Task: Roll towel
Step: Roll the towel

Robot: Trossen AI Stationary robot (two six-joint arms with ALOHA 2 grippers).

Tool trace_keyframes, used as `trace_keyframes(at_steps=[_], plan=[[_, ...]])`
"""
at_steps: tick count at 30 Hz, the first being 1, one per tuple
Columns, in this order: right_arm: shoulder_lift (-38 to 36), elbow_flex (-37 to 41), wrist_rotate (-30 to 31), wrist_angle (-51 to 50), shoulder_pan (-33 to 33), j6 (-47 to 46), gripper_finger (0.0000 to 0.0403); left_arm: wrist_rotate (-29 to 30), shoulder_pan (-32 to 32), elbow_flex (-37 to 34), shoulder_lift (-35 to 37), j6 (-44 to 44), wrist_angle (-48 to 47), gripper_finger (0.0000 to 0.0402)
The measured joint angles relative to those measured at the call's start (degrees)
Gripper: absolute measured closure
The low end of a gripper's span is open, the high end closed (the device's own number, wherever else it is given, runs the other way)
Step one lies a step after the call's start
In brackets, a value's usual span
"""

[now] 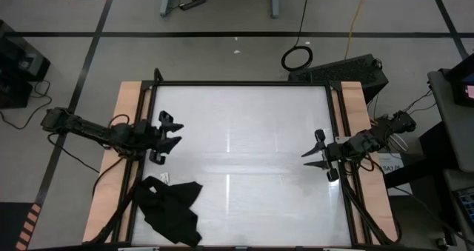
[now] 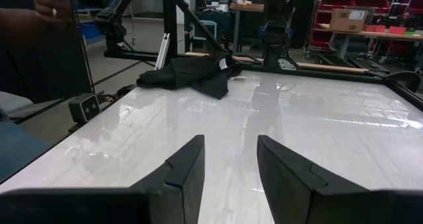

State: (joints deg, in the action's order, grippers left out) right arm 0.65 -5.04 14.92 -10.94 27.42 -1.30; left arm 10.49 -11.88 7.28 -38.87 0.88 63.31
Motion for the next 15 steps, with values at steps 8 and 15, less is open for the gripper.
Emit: trace_keyframes(at_steps=[8,15], plan=[[0.02,0.00,0.00,-0.02,0.00,0.02,0.0273,0.19,0.00,22.16,-1.59,-6.72,-44.88,0.0189],[0.00,0.01,0.00,0.00,0.00,0.02,0.0273,-0.54,-0.85,36.86,-8.90,1.44,-75.14,0.0189]])
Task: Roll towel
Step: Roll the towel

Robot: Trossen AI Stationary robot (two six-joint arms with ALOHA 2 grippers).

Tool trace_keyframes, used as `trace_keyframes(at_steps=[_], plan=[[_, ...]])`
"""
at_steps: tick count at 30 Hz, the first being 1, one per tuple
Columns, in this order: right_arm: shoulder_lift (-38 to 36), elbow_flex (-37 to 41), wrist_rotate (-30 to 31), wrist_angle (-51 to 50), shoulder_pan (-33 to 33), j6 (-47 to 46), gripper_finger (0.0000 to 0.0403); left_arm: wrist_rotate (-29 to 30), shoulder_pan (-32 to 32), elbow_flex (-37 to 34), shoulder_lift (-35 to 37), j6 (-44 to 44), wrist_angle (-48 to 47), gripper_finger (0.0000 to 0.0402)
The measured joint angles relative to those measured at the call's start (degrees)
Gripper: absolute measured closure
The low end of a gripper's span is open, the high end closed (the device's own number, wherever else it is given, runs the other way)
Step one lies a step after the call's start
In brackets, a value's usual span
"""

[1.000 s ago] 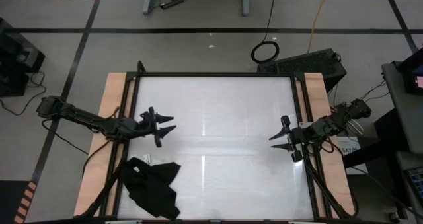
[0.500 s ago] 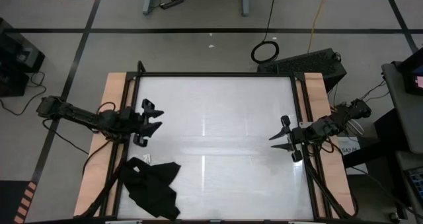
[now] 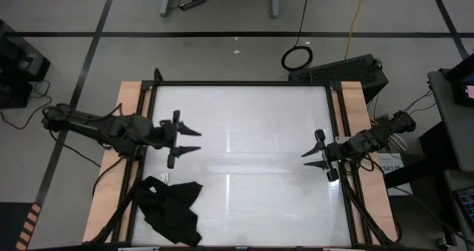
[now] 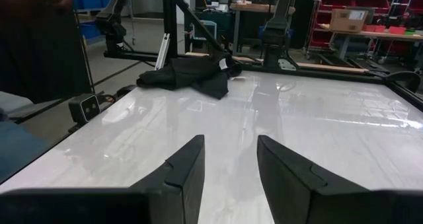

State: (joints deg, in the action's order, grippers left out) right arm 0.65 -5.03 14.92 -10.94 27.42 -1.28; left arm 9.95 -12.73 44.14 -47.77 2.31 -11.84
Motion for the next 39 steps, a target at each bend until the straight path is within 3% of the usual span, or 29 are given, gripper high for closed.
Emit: trace_keyframes(at_steps=[7,15,22,27,33,36,39], plan=[[0.00,-0.01,0.00,0.00,0.00,0.30,0.0273,-4.98,-4.86,1.83,-8.15,10.52,-10.20,0.0189],[0.00,-0.01,0.00,0.02,0.00,0.44,0.0273,-5.46,-12.35,1.83,-21.77,15.35,-12.11,0.0189],[0.00,0.01,0.02,-0.01,0.00,0.44,0.0273,-8.35,-13.42,1.81,-33.35,18.42,-15.73,0.0189],[0.00,0.00,0.01,0.00,0.00,0.44,0.0273,-11.37,-13.45,1.81,-38.50,18.40,-15.71,0.0189],[0.00,-0.01,0.00,-0.02,0.00,0.44,0.0273,-10.93,-13.67,1.81,-43.71,17.85,-15.70,0.0190],[0.02,-0.01,0.00,0.00,0.00,0.44,0.0273,-8.93,-14.12,2.02,-45.35,17.80,-15.52,0.0206],[0.00,-0.01,0.00,0.00,0.00,0.44,0.0273,-8.25,-14.56,2.08,-46.33,16.35,-15.31,0.0253]])
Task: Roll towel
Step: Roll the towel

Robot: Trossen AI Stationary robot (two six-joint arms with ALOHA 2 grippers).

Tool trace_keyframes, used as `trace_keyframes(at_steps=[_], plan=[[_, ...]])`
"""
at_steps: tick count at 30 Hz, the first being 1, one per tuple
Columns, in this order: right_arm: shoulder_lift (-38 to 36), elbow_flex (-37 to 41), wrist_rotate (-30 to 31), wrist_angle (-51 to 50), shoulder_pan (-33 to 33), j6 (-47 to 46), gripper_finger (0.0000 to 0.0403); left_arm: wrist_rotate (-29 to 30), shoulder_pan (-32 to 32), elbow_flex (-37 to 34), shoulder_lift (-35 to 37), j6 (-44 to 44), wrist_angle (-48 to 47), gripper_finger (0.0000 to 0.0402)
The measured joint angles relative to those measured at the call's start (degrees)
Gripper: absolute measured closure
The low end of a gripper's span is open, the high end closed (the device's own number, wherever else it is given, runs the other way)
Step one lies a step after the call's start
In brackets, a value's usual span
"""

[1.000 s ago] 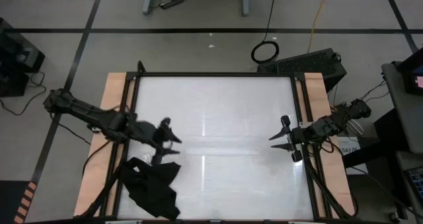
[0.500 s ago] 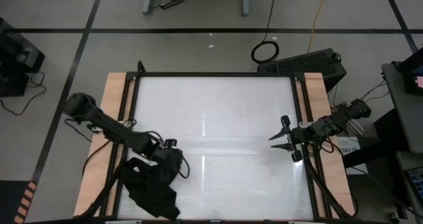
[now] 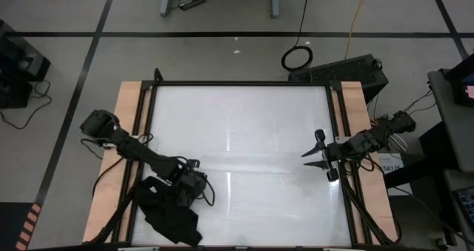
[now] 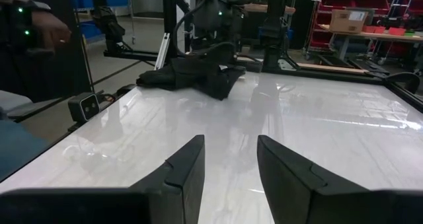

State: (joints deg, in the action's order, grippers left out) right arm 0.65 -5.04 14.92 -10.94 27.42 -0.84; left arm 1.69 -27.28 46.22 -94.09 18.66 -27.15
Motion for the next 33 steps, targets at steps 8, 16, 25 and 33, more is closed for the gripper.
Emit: trace_keyframes(at_steps=[8,16,25,33], plan=[[0.02,0.00,0.00,0.33,0.00,-1.16,0.0273,2.39,0.88,3.39,-0.67,-7.91,0.57,0.0391],[0.00,0.00,0.00,3.39,0.00,-11.31,0.0273,14.93,5.24,18.95,-0.58,-26.05,-1.75,0.0398],[0.06,0.00,2.89,6.92,-0.02,-11.39,0.0273,28.24,11.41,41.96,-0.52,-48.27,3.92,0.0400],[3.12,0.00,2.86,6.86,0.00,-10.13,0.0264,28.75,18.78,55.44,-0.38,-52.28,5.33,0.0401]])
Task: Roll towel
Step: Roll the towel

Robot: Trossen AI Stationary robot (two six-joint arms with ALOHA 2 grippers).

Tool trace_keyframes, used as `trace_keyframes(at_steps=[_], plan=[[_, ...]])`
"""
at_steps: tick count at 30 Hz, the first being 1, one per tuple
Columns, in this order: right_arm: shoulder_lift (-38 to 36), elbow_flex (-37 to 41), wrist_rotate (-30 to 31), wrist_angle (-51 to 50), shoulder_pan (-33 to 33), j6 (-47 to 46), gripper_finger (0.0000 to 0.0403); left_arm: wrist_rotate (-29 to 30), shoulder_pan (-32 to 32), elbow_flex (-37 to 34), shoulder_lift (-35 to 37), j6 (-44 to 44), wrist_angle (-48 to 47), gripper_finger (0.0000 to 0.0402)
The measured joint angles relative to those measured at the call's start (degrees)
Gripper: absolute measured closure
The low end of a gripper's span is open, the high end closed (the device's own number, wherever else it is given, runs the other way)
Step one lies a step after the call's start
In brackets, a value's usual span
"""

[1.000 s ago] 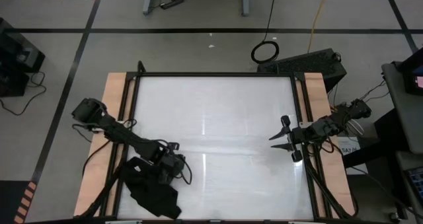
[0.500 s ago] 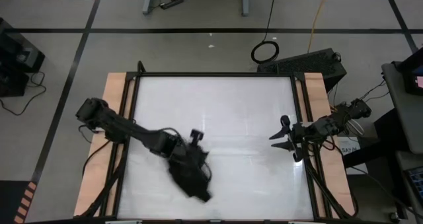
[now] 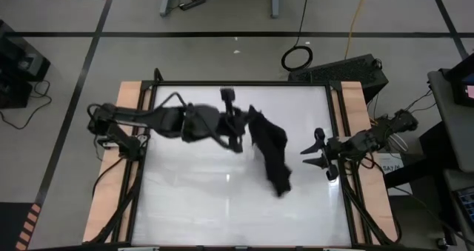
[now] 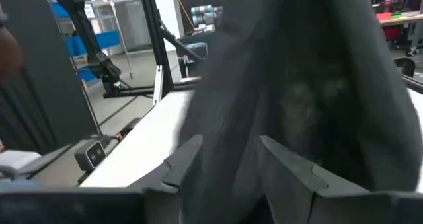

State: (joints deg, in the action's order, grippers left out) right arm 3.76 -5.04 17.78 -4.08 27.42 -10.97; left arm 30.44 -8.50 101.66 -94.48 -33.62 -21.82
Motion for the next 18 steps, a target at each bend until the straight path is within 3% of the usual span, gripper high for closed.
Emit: trace_keyframes(at_steps=[9,12,18], plan=[[6.52,0.58,-0.13,6.96,0.05,2.91,0.0187,0.03,3.79,0.56,-1.60,5.83,-8.05,0.0401],[10.08,1.49,-2.92,10.40,0.07,4.49,0.0164,1.70,4.45,0.44,-3.79,6.74,-10.01,0.0401],[19.78,2.38,-4.61,16.64,0.41,3.91,0.0166,6.34,6.95,0.44,-7.68,6.78,-14.59,0.0401]])
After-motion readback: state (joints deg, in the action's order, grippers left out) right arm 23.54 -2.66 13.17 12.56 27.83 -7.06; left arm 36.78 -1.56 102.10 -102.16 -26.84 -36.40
